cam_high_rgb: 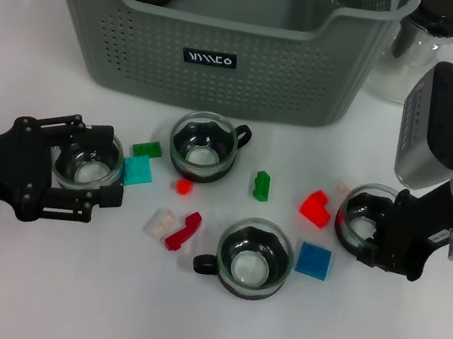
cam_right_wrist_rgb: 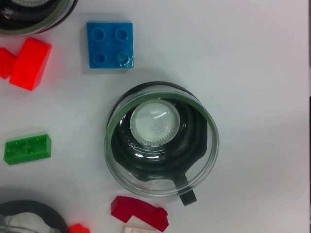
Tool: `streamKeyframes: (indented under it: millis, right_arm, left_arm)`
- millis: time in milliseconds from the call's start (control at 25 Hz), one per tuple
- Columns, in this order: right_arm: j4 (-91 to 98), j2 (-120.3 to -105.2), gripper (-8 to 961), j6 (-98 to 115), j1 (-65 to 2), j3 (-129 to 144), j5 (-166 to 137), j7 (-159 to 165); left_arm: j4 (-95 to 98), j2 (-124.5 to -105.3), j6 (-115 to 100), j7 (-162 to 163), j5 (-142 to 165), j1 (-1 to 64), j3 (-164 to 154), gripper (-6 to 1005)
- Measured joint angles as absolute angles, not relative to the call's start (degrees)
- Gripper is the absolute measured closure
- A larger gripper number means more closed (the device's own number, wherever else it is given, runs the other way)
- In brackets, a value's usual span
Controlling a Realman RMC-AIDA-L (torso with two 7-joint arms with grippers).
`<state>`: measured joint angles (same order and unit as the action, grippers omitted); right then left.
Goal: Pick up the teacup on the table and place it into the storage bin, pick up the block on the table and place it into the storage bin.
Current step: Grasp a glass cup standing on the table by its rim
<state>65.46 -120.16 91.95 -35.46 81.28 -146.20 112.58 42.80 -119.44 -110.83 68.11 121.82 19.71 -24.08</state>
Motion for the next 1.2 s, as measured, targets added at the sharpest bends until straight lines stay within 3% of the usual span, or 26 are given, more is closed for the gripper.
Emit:
streamKeyframes:
  millis: [120, 360, 560, 760, 920, 1200]
  right_arm:
    - [65.58, -120.10, 782, 94.09, -35.80, 79.16, -145.66, 112.06]
    - [70.52, -119.63, 896, 108.77, -36.94, 61.73, -135.55, 105.56]
    - [77.68, -119.77, 895, 109.55, -36.27, 45.66, -116.62, 106.78]
    - [78.31, -120.10, 895, 94.84, -38.38, 46.00, -105.25, 113.26]
    - [75.23, -119.81, 894, 77.92, -43.69, 54.70, -110.85, 121.51]
    - [53.27, -120.02, 893, 57.58, -61.25, 60.92, -134.21, 133.51]
  left_arm:
    - [42.80, -119.44, -110.83, 68.11, 121.82, 19.69, -24.08, 139]
    - [42.80, -119.44, -110.83, 68.11, 121.81, 19.75, -24.08, 140]
    - [42.80, -119.46, -110.70, 67.98, 121.82, 19.67, -24.07, 139]
    - [41.91, -119.62, -110.63, 67.94, 121.82, 20.40, -24.08, 139]
    - [41.33, -119.62, -110.28, 67.95, 121.82, 20.91, -24.08, 140]
    - [40.23, -119.71, -108.99, 68.26, 121.82, 21.28, -24.11, 140]
